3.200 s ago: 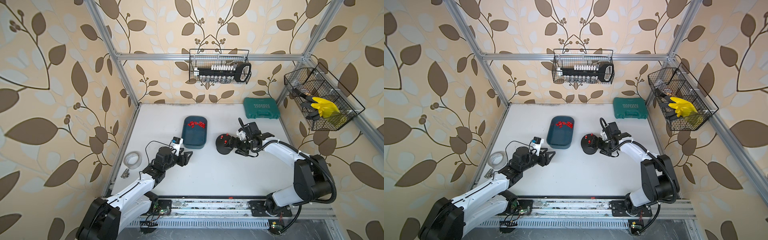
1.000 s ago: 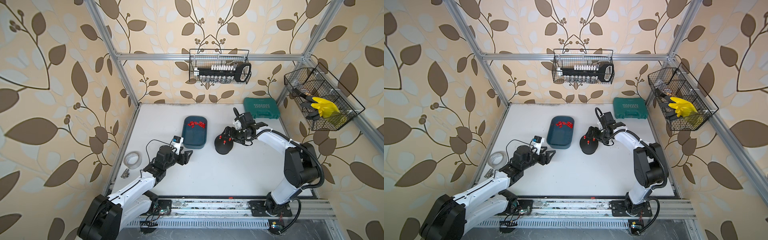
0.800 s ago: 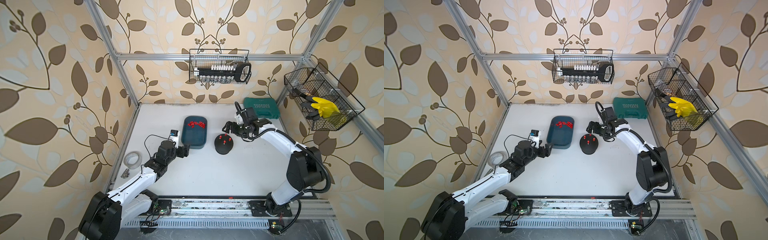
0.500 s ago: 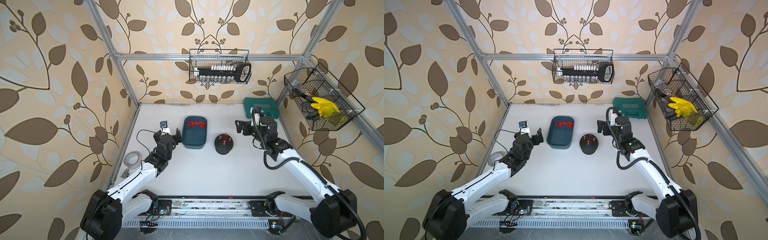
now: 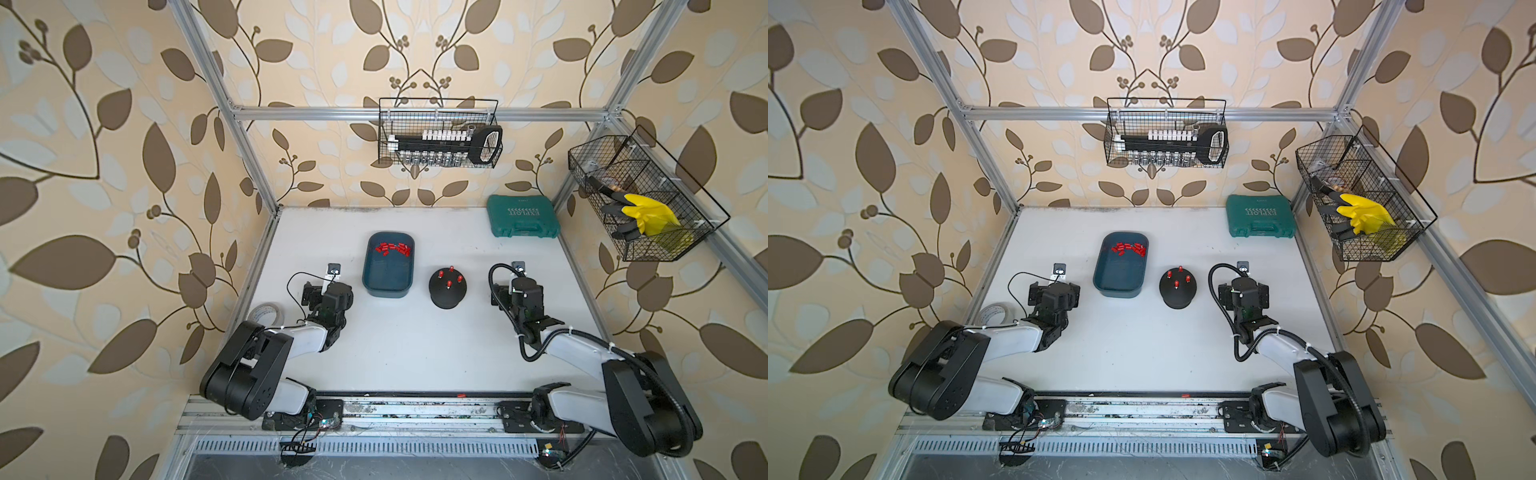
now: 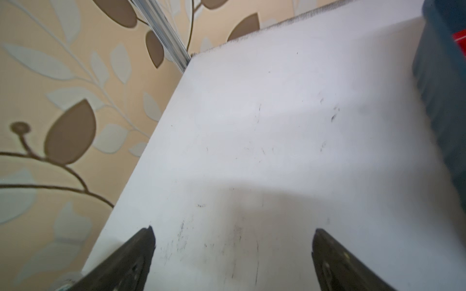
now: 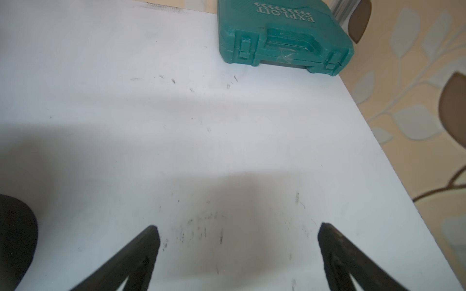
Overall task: Cover the protruding screws with screw protection sleeves
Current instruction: Reset both arms
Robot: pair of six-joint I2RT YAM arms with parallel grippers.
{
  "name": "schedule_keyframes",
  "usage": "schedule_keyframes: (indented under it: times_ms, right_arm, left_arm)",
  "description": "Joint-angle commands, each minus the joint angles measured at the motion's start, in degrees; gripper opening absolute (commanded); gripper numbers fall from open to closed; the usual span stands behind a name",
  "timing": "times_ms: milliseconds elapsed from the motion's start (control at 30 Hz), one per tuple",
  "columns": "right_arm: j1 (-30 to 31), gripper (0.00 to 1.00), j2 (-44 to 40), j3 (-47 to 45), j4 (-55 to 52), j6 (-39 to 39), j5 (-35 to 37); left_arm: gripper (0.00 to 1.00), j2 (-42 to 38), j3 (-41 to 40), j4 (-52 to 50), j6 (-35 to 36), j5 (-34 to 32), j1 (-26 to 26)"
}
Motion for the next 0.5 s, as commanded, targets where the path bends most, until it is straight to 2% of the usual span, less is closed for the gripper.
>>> schedule_keyframes:
  times_ms: [0, 33, 100, 133, 233, 300, 367, 433, 467]
  right_arm:
    - [-0.09, 1.0, 2.72, 0.05, 13.25, -4.02, -1.4]
    - [-0.13, 1.0, 3.92, -0.74, 17.49, -5.56, -1.62]
    - [-1.64, 1.0, 6.15, -2.2, 23.6, -4.74, -2.9]
    - [-3.28, 1.0, 7.28, -3.02, 25.84, -4.12, -6.8]
    - [-3.83, 1.0, 9.52, -7.76, 36.85, -5.24, -10.48]
    - [-3.63, 1.0, 8.71, -12.44, 44.24, -6.45, -13.58]
    - [-3.7, 1.0, 10.91, -13.7, 47.76, -7.78, -16.94]
    - [-3.74, 1.0, 15.47, -10.57, 48.34, -8.56, -17.56]
    - [-4.22, 1.0, 14.28, -8.46, 42.91, -6.61, -14.78]
  left_arm:
    - [0.99, 2.5, 2.43, 6.21, -4.87, 5.73, 4.06]
    - [0.99, 3.44, 1.77, 9.33, -5.74, 6.23, 5.82]
    - [0.99, 1.07, 1.04, 6.31, -7.48, 8.51, 6.83]
    - [0.99, 1.01, -1.17, 10.72, -6.48, 9.69, 6.86]
    - [0.99, -2.36, -8.86, 22.13, -5.87, 12.33, 6.82]
    - [0.99, 0.11, -12.85, 32.05, -2.37, 18.07, 6.12]
    - [0.99, 6.04, -14.12, 39.77, 1.22, 21.18, 4.81]
    - [0.99, 6.25, -12.14, 37.08, 1.08, 19.23, 4.45]
    - [0.99, 4.46, -9.98, 30.78, -0.64, 18.11, 5.24]
